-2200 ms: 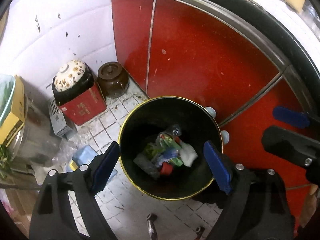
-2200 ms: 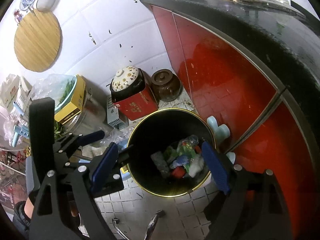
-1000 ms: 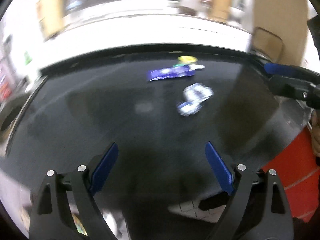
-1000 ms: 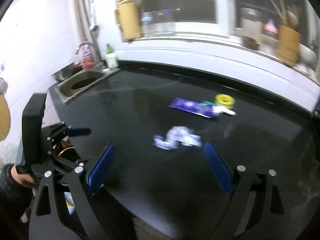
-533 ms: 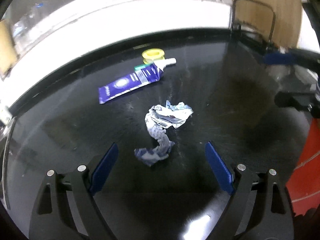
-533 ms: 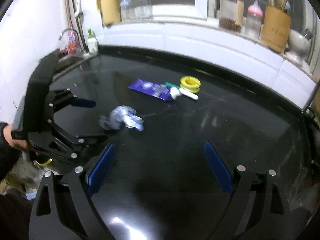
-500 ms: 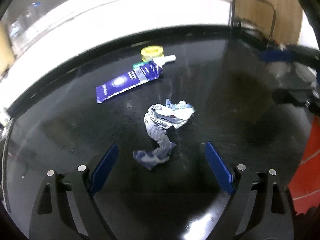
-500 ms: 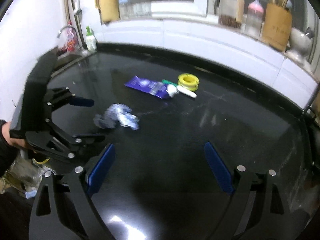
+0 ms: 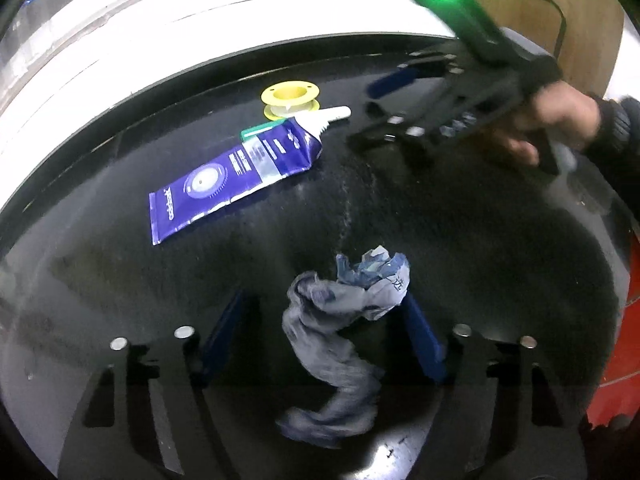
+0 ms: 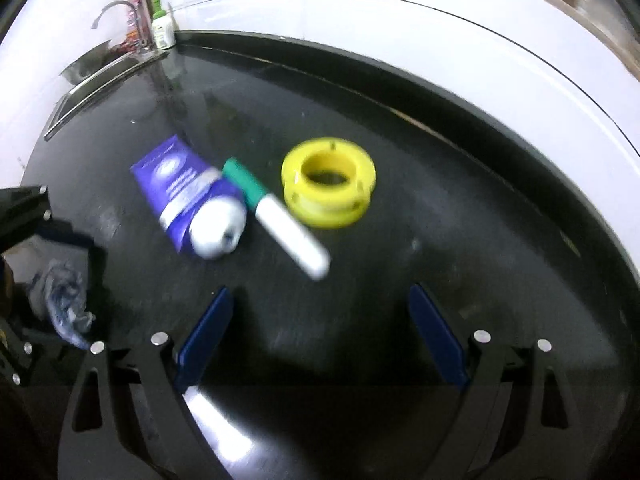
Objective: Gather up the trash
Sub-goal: 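Grasp the crumpled blue-white paper with the left tool while the right tool grasps the green marker, then carry both items over the floor bin and open both tools to drop them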
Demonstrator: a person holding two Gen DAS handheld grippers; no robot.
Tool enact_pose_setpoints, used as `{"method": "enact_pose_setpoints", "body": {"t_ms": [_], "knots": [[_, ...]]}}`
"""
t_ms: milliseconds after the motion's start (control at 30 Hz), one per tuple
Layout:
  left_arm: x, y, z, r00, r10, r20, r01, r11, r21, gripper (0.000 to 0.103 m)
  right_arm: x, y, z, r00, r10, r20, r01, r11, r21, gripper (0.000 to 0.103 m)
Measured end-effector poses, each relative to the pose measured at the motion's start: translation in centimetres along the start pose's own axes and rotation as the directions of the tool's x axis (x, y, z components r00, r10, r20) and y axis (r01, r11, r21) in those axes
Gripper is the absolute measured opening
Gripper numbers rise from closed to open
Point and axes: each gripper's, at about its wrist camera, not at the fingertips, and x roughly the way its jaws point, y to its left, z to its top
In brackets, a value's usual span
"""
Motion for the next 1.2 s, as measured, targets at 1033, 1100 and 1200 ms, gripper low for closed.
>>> {"method": "enact_pose_setpoints", "body": {"t_ms": [1033,1100,1200], "knots": [[-9.0,-0.8,-4.1,0.991,0.122,0.051,-0.102,0.952,-0.290,0.036,-12.5,13.3,-4.3,0.980,-0.181,0.082,0.147,0.938,0.313,0.013],[-10.1,-1.2,-4.9,0.990,0.127,0.057,-0.105,0.951,-0.292,0.036,-13.7,15.1,-5.8,0.981,-0.170,0.091,0.131,0.933,0.336,0.013],[-11.6,-1.4,-6.1,0.989,0.133,0.063,-0.109,0.949,-0.295,0.036,-14.9,17.6,-7.6,0.985,-0.140,0.104,0.094,0.928,0.360,0.013]]}}
